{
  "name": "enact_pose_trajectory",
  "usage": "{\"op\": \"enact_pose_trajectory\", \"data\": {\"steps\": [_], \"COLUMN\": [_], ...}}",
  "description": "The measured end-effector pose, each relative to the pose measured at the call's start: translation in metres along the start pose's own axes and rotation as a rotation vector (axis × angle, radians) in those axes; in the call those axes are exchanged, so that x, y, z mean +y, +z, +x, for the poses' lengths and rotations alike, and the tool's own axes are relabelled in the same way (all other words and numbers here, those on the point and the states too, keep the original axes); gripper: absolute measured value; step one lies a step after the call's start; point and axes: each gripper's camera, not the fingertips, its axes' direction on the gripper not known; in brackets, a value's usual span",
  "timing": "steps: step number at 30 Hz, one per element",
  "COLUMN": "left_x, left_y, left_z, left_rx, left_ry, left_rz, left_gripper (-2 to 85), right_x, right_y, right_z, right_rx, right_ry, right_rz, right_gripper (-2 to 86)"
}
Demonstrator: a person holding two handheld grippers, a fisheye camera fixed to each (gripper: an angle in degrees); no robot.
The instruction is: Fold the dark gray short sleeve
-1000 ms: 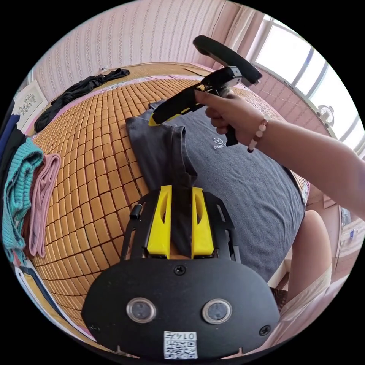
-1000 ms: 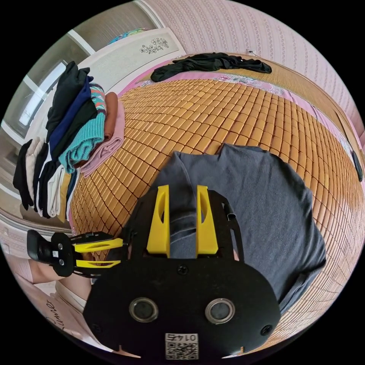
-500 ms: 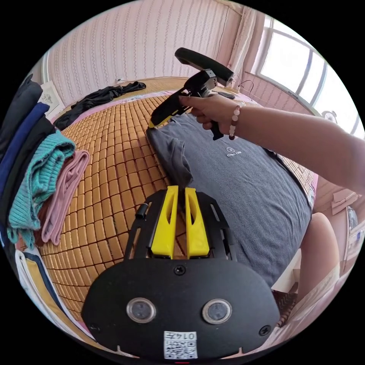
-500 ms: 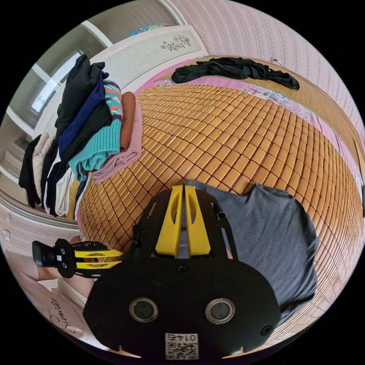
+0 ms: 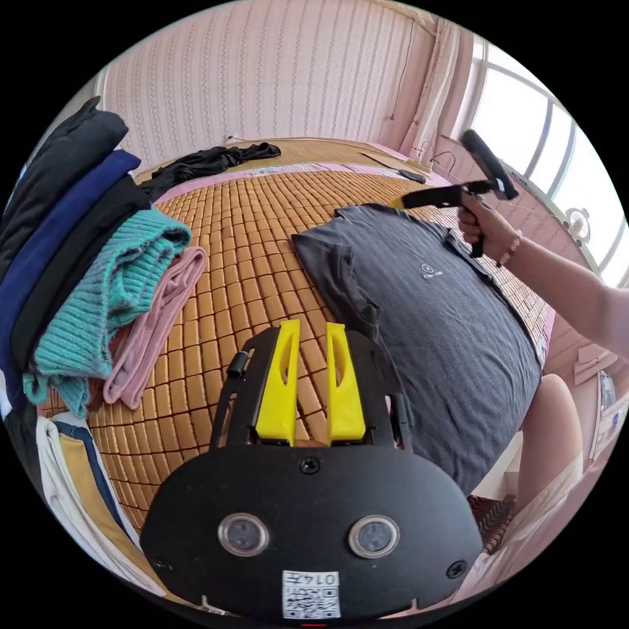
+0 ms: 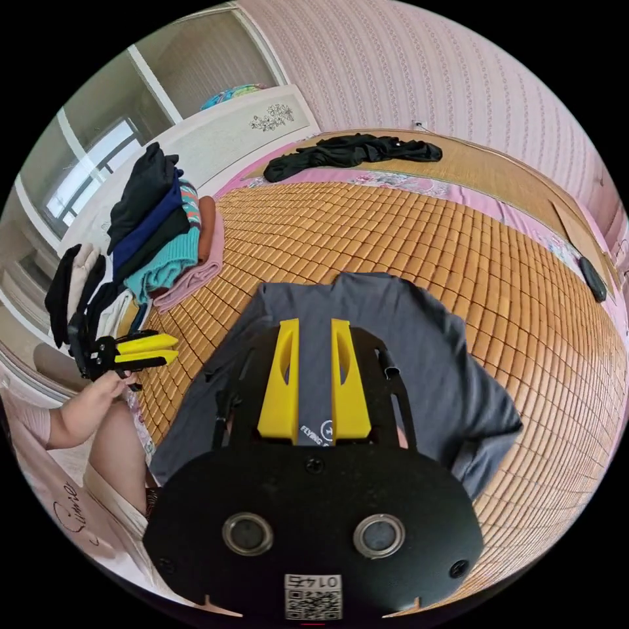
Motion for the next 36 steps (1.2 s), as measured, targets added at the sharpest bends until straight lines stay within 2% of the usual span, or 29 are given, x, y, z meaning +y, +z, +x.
{"op": "enact_pose_trajectory", "data": {"steps": [2, 6, 8, 13, 15, 17, 19, 22, 27, 31, 36], "left_x": [-0.015, -0.061, -0.082, -0.115, -0.125, -0.130, -0.134, -0.142, -0.168, -0.180, -0.167], "left_y": [0.006, 0.036, 0.049, 0.078, 0.089, 0.091, 0.093, 0.091, 0.071, 0.060, 0.040], "left_z": [-0.012, -0.030, -0.025, -0.025, -0.024, -0.020, -0.017, -0.017, -0.017, -0.022, -0.030], "left_rx": [0.028, 0.153, 0.125, 0.110, 0.140, 0.091, 0.026, 0.081, 0.014, 0.003, 0.103], "left_ry": [-0.025, -0.118, -0.104, -0.164, -0.181, -0.148, -0.106, -0.092, -0.084, -0.130, -0.204], "left_rz": [0.012, -0.012, -0.042, -0.082, -0.106, -0.096, -0.105, -0.097, -0.020, 0.045, 0.112], "left_gripper": [6.7, 7.5, 8.1, 10.0, 11.1, 10.5, 6.6, 0.9, -0.8, -1.0, -1.0], "right_x": [0.027, 0.058, 0.073, 0.083, 0.085, 0.086, 0.085, 0.082, 0.071, 0.062, 0.072], "right_y": [-0.033, -0.076, -0.087, -0.076, -0.078, -0.080, -0.086, -0.103, -0.149, -0.178, -0.203], "right_z": [0.041, 0.105, 0.135, 0.165, 0.161, 0.151, 0.150, 0.159, 0.177, 0.174, 0.164], "right_rx": [0.194, 0.291, 0.346, 0.212, 0.209, 0.219, 0.221, 0.173, 0.072, 0.110, 0.080], "right_ry": [0.094, 0.300, 0.398, 0.451, 0.427, 0.358, 0.348, 0.384, 0.476, 0.471, 0.465], "right_rz": [-0.010, 0.011, 0.002, -0.079, -0.047, -0.031, -0.041, -0.019, 0.107, 0.147, 0.166], "right_gripper": [7.9, 7.9, 8.0, 9.9, 8.5, 5.1, 2.7, 1.2, 0.4, 0.5, 0.5]}}
